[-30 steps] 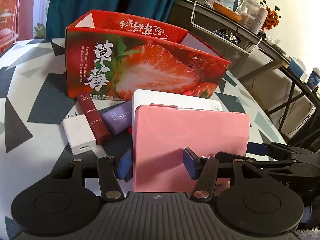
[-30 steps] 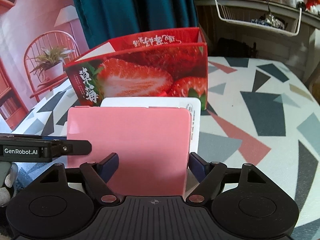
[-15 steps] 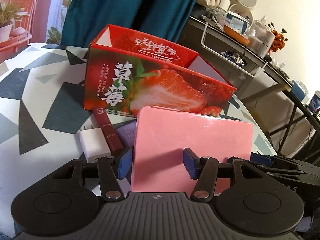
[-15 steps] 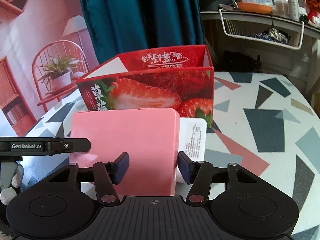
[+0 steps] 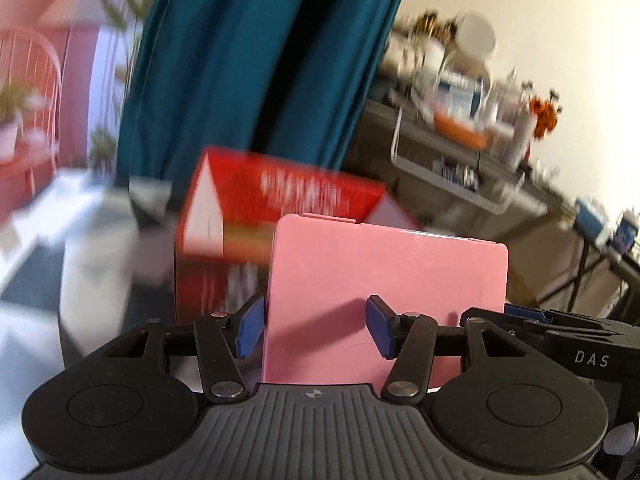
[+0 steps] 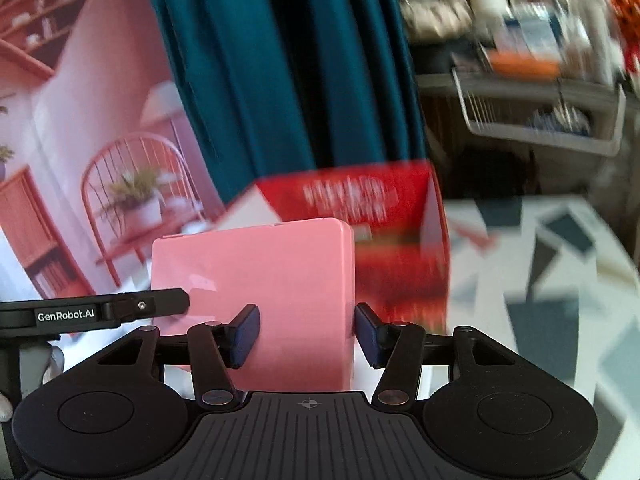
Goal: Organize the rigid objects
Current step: 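Lift the pink case and lower it into the red box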
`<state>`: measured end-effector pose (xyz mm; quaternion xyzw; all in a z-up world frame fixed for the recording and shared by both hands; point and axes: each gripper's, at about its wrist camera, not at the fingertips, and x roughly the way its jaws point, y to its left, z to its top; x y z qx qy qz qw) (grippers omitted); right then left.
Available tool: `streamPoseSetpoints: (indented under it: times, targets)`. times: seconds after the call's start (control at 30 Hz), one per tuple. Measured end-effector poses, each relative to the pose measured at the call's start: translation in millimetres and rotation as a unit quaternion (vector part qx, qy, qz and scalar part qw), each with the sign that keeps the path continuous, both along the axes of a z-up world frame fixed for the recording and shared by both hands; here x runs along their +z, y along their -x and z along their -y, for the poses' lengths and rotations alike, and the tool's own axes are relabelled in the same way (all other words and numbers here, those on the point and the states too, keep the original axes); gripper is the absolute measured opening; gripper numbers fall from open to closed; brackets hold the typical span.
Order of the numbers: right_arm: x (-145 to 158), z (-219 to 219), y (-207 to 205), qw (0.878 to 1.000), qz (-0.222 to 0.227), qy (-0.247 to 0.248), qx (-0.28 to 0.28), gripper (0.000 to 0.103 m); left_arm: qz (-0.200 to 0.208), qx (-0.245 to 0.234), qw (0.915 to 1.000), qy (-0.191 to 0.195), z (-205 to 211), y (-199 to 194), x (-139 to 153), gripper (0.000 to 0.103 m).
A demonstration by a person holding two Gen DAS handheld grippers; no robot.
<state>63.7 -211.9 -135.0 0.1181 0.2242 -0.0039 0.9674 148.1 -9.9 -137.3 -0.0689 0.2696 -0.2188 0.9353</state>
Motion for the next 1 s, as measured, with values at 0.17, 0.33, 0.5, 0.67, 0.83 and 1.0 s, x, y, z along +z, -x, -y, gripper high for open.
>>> streamPoseSetpoints:
  times: [0.17, 0.33, 0.5, 0.67, 0.83, 1.0]
  targets:
    - [42.5, 1.0, -45.9, 0.996, 0.04, 0.07, 0.026, 0.05, 0.036, 0.008, 0.9993, 0.012, 0.0, -40.2, 34.5, 0.058]
    - [49.4, 28.2, -106.8, 0.997, 0.042, 0.069, 0.018, 0.051, 0.002, 0.008, 0.9997, 0.021, 8.2, -101.0, 31.5, 0.058]
    - [9.8, 55.5, -156.9, 0.999, 0.001, 0.053, 0.005, 0.049, -0.063, 0.005, 0.9979, 0.012, 16.8, -148.0, -6.8, 0.056]
    - [-32.4, 66.6, -181.6, 0.997, -0.071, -0.005, -0.006, 0.049, -0.086, 0.006, 0.9957, -0.035, 28.7, -159.7, -32.3, 0.055]
    - [-51.3, 62.7, -192.0, 0.993, -0.119, -0.006, -0.004, 0.049, -0.09, 0.007, 0.9947, -0.05, 31.5, -169.0, -38.8, 0.053]
    - [-53.0, 68.5, -198.6, 0.989, -0.136, -0.054, -0.024, 0.049, -0.082, 0.008, 0.9932, -0.082, 36.4, -171.5, -41.3, 0.053]
